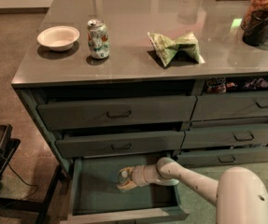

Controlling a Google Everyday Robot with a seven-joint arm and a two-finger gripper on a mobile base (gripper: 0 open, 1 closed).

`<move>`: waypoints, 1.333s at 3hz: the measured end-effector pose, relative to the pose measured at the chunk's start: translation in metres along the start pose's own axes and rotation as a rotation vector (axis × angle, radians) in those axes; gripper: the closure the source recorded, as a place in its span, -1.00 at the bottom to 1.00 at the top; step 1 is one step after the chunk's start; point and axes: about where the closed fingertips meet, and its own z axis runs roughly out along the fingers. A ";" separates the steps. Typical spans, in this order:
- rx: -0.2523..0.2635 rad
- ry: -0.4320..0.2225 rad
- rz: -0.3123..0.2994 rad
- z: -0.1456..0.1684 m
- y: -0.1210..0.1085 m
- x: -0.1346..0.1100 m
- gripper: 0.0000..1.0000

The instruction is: Place water bottle into bottom drawer

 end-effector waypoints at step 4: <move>-0.038 -0.014 0.039 0.020 -0.007 0.028 0.17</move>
Offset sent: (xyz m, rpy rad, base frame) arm 0.0217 -0.0012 -0.0590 0.0231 0.0728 0.0173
